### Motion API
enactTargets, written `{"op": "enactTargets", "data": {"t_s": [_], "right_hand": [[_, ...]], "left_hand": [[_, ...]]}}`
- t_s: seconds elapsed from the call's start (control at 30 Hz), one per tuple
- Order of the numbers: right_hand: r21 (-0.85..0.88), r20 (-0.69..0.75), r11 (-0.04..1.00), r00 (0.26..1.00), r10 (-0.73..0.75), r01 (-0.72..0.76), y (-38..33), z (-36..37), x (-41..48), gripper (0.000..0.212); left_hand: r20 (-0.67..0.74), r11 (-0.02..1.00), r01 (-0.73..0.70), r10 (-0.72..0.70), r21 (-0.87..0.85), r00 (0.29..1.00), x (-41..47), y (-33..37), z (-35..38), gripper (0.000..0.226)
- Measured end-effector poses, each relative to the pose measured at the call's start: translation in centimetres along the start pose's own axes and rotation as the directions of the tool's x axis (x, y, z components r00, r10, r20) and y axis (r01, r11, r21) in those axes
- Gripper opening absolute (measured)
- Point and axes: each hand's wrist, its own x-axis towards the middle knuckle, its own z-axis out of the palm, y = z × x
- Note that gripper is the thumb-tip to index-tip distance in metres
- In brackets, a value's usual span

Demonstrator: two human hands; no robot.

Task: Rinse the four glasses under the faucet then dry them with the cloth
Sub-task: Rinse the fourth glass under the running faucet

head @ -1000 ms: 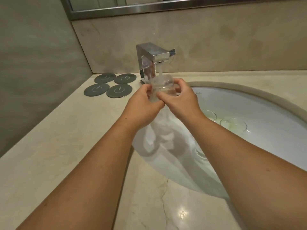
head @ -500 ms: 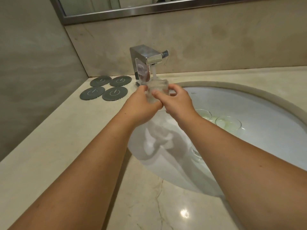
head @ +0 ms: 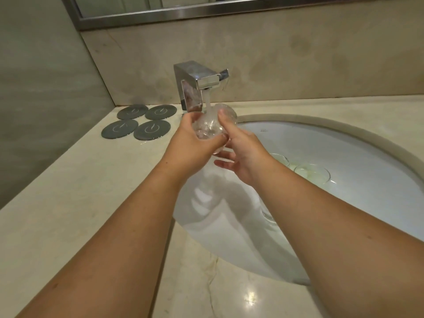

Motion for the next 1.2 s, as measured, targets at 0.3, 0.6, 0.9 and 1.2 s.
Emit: {"op": "enactTargets", "data": {"t_s": [0.3,0.6,0.9,1.2], "right_hand": [[0.129,-0.002,0.992,1.0,0.015,-0.014,-0.7,-0.5,0.0,0.047],[0.221,-0.113,0.96,0.983,-0.147,0.169,-0.5,-0.5,0.7,0.059],[0.214,0.001,0.974,0.997,-0.08,0.078,-0.7,-0.6,0.3,0.057],[0.248,0.041,0.961,0.989,-0.139,0.125,-0.6,-0.5,0.4,0.022]], "left_hand": [[-0.011,0.896,0.177,-0.199,-0.407,0.98,0.2,0.3,-1.1,0.06],[0.116,0.899,0.206,-0.175,-0.387,0.978,0.0,0.0,-1.2,0.069],[0.09,0.876,0.137,-0.107,-0.461,0.99,0.2,0.1,-1.2,0.047],[0.085,0.846,0.19,-0.171,-0.498,0.982,0.3,0.1,-1.0,0.064]]}}
